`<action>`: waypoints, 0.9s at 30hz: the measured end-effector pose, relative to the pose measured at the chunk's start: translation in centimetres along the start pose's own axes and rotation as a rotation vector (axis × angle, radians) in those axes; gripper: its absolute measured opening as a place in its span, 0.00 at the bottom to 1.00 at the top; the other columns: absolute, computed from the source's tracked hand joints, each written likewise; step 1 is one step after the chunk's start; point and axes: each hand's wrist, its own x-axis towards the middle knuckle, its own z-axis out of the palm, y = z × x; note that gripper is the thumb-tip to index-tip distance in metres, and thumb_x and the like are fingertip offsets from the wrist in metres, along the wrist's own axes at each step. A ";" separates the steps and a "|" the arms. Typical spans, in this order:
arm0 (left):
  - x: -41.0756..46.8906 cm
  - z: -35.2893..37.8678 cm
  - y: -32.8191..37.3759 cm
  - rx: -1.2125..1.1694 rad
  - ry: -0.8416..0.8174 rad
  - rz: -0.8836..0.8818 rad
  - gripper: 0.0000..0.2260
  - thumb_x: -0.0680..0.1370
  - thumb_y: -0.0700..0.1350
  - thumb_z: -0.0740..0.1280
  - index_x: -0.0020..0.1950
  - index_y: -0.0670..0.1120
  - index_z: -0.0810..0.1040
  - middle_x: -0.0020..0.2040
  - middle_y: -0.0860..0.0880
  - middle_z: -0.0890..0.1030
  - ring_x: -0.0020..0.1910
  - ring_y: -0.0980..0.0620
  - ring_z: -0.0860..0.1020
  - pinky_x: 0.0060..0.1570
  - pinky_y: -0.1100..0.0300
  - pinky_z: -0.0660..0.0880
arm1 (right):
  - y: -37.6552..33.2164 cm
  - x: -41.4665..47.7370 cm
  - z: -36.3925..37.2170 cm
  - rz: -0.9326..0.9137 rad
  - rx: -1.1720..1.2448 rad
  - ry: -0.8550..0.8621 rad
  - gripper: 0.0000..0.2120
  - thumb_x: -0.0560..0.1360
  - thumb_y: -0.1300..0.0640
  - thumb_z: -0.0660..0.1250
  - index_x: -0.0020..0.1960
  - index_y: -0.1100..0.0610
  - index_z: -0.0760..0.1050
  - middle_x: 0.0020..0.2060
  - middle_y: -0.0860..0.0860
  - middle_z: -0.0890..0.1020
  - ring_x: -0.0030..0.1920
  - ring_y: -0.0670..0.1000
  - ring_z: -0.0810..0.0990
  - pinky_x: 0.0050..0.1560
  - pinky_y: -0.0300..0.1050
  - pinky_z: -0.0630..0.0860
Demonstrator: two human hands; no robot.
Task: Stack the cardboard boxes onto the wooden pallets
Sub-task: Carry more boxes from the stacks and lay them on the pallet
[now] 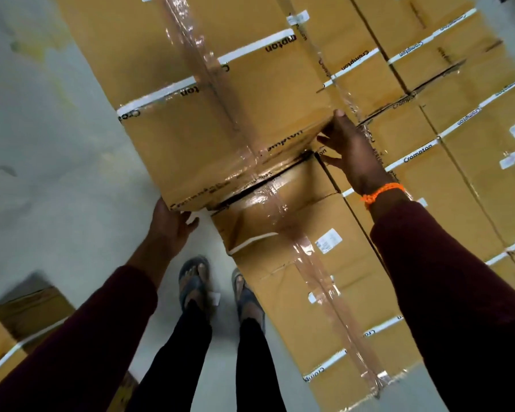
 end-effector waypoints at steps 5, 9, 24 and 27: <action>0.8 0.9 -1.6 -0.031 0.051 -0.018 0.17 0.79 0.58 0.58 0.65 0.53 0.73 0.57 0.49 0.80 0.59 0.47 0.77 0.61 0.51 0.70 | 0.8 0.2 0.7 -0.100 0.015 0.051 0.17 0.85 0.49 0.53 0.58 0.47 0.81 0.58 0.44 0.85 0.61 0.42 0.81 0.60 0.44 0.75; -0.4 2.3 -2.9 -0.015 0.014 -0.010 0.19 0.73 0.57 0.62 0.62 0.52 0.73 0.54 0.49 0.80 0.55 0.49 0.77 0.57 0.53 0.72 | 1.3 0.4 -0.6 -0.122 0.026 0.112 0.16 0.82 0.57 0.56 0.52 0.51 0.83 0.54 0.48 0.86 0.59 0.45 0.83 0.58 0.44 0.76; -0.6 2.2 -3.2 0.040 0.016 0.093 0.13 0.74 0.46 0.64 0.59 0.50 0.74 0.57 0.47 0.79 0.55 0.50 0.79 0.60 0.56 0.74 | 1.9 -0.6 -0.6 -0.168 -0.027 0.056 0.19 0.81 0.60 0.54 0.57 0.48 0.83 0.59 0.46 0.85 0.64 0.44 0.80 0.65 0.50 0.76; -0.5 2.5 -3.5 0.122 -0.007 0.112 0.13 0.83 0.37 0.60 0.63 0.51 0.74 0.54 0.52 0.82 0.52 0.58 0.82 0.52 0.63 0.77 | 1.7 -0.3 -0.5 -0.162 -0.014 0.080 0.20 0.81 0.60 0.54 0.59 0.48 0.82 0.60 0.46 0.84 0.65 0.45 0.79 0.68 0.55 0.75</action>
